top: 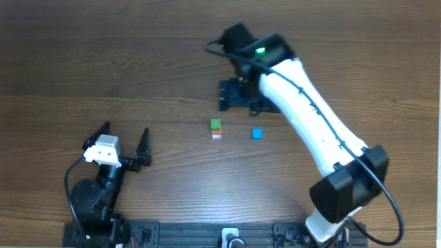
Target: Stack Cubes
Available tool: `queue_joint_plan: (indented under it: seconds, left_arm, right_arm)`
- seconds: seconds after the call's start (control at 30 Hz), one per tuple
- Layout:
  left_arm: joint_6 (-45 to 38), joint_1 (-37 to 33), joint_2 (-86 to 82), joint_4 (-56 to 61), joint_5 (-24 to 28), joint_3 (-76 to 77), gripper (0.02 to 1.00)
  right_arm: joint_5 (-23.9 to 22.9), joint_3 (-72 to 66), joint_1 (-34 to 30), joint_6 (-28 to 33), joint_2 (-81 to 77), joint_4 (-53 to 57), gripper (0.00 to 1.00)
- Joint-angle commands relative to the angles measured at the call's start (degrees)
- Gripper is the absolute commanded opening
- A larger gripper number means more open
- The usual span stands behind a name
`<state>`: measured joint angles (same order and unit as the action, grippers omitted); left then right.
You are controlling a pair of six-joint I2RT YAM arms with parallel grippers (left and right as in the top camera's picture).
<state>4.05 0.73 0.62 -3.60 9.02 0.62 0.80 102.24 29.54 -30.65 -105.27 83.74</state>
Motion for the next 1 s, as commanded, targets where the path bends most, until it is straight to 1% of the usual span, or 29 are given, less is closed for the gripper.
queue_joint_plan:
  seconds: [0.03, 0.2, 0.3, 0.43, 0.57, 0.83, 1.0]
  left_arm:
    - [-0.83, -0.31, -0.31, 0.02, -0.07, -0.31, 1.000]
    - [-0.83, -0.31, -0.31, 0.02, -0.04, -0.31, 1.000]
    - [-0.83, -0.31, -0.31, 0.02, -0.07, -0.31, 1.000]
    - [-0.85, -0.31, -0.31, 0.02, -0.04, -0.31, 1.000]
    - [-0.83, -0.31, -0.31, 0.02, -0.04, -0.31, 1.000]
    - [-0.83, -0.31, -0.31, 0.02, -0.07, -0.31, 1.000]
    - [-0.83, -0.31, -0.31, 0.02, -0.04, -0.31, 0.998]
  right_arm:
    - [-2.19, -0.42, -3.67, 6.86, 0.81, 1.79, 0.991]
    - [-1.68, -7.23, -6.84, 10.69, 0.81, -1.79, 0.991]
    - [-0.09, -14.08, -7.65, 11.50, 0.81, -7.61, 0.987]
    - [2.69, -21.00, -7.76, 11.41, 0.81, -13.81, 0.978]
    - [5.42, -26.77, -7.50, 10.05, 0.81, -18.49, 0.969]
    - [5.84, -34.21, -6.82, 6.86, 0.81, -24.70, 0.963]
    - [5.33, -35.39, -6.54, 6.49, 0.79, -27.80, 0.952]
